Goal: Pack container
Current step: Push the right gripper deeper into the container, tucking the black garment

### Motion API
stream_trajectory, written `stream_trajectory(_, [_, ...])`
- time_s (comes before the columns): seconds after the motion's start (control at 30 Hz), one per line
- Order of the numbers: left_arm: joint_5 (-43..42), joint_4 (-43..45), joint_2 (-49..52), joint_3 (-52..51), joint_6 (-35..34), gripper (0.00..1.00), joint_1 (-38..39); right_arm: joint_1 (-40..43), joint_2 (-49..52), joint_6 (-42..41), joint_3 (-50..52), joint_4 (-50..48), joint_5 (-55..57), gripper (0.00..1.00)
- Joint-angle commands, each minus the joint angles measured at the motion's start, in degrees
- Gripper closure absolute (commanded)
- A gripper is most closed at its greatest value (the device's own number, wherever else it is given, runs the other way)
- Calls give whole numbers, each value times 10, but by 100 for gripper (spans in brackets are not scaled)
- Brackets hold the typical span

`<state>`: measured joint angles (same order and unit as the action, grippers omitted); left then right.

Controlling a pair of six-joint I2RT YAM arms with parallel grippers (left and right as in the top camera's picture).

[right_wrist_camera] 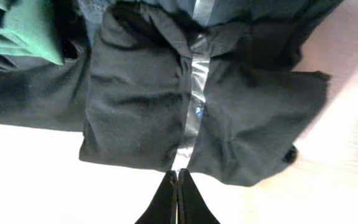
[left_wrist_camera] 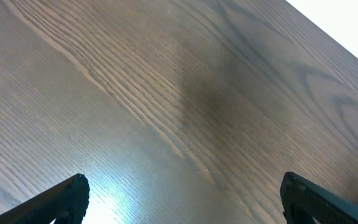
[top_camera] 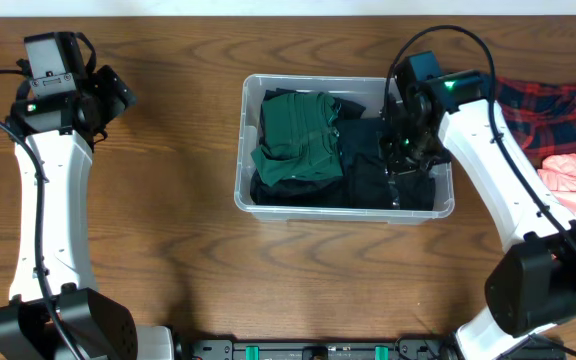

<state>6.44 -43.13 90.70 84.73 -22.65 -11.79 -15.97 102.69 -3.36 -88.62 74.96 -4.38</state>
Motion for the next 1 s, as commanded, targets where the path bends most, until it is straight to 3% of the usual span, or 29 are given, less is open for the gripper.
stream_trajectory(0.0, [9,-1,0,5,1,2,-2,2,15,8,20,-6,-15,99])
stream_trajectory(0.53, [9,-1,0,5,1,2,-2,6,35,3,189,-143,-53,99])
stream_trajectory(0.7, [9,-1,0,5,1,2,-2,10,35,8,152,-118,-58,99])
stream_trajectory(0.97, [9,-1,0,5,1,2,-2,10,35,24,-9,-35,-72,99])
